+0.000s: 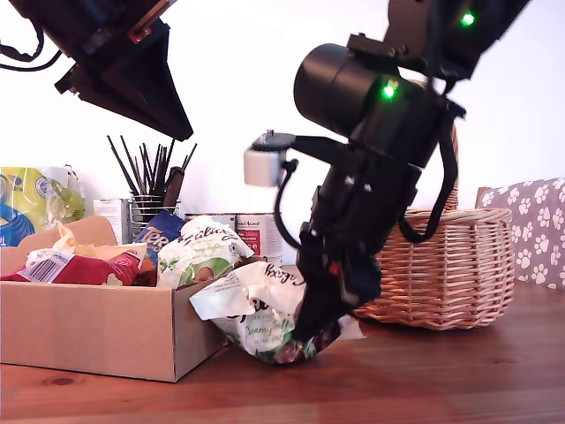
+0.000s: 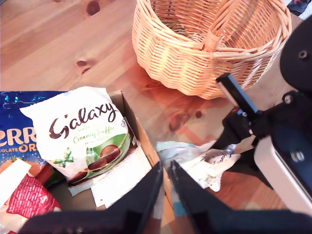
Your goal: Move the bags of Easter eggs from the cardboard box on the left into the woven basket on the right side.
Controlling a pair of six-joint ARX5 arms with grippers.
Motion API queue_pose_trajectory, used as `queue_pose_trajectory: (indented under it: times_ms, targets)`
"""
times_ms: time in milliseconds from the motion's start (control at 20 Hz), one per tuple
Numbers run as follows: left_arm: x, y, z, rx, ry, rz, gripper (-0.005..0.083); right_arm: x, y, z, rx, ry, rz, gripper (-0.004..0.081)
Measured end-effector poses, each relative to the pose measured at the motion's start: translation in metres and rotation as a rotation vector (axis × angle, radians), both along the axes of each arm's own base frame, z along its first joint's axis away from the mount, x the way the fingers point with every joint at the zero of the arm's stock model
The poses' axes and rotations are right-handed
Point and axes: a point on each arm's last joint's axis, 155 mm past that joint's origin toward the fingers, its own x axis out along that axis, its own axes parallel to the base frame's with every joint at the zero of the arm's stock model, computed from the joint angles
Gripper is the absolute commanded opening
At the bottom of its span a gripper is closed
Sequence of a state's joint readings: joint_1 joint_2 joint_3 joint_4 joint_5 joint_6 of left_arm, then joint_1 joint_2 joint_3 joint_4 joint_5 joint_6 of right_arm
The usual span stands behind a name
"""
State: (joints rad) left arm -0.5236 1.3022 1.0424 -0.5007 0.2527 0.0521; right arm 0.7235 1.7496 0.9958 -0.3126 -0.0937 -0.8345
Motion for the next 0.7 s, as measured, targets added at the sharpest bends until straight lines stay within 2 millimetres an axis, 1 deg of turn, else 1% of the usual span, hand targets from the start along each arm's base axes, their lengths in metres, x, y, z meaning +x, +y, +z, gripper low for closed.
queue_pose_trajectory:
  times_ms: [100, 200, 300, 500, 600, 700]
  targets:
    - [0.0, 0.0, 0.0, 0.0, 0.0, 0.0, 0.0024, -0.004, -0.002, 0.001, 0.002, 0.031, -0.038, 0.0045]
    - [0.0, 0.0, 0.0, 0.0, 0.0, 0.0, 0.0024, -0.009, -0.004, 0.009, 0.011, 0.045, -0.06, 0.0046]
    - [0.0, 0.0, 0.0, 0.0, 0.0, 0.0, 0.0024, -0.012, -0.007, 0.031, 0.037, 0.029, -0.072, 0.0046]
    - [0.0, 0.0, 0.0, 0.0, 0.0, 0.0, 0.0024, -0.024, -0.018, 0.095, 0.137, -0.025, -0.122, 0.0046]
    - [0.0, 0.0, 0.0, 0.0, 0.0, 0.0, 0.0024, -0.034, -0.029, 0.113, 0.15, -0.031, -0.138, 0.0046]
    - [0.0, 0.0, 0.0, 0.0, 0.0, 0.0, 0.0024, -0.04, -0.048, 0.122, 0.13, -0.029, -0.179, 0.0045]
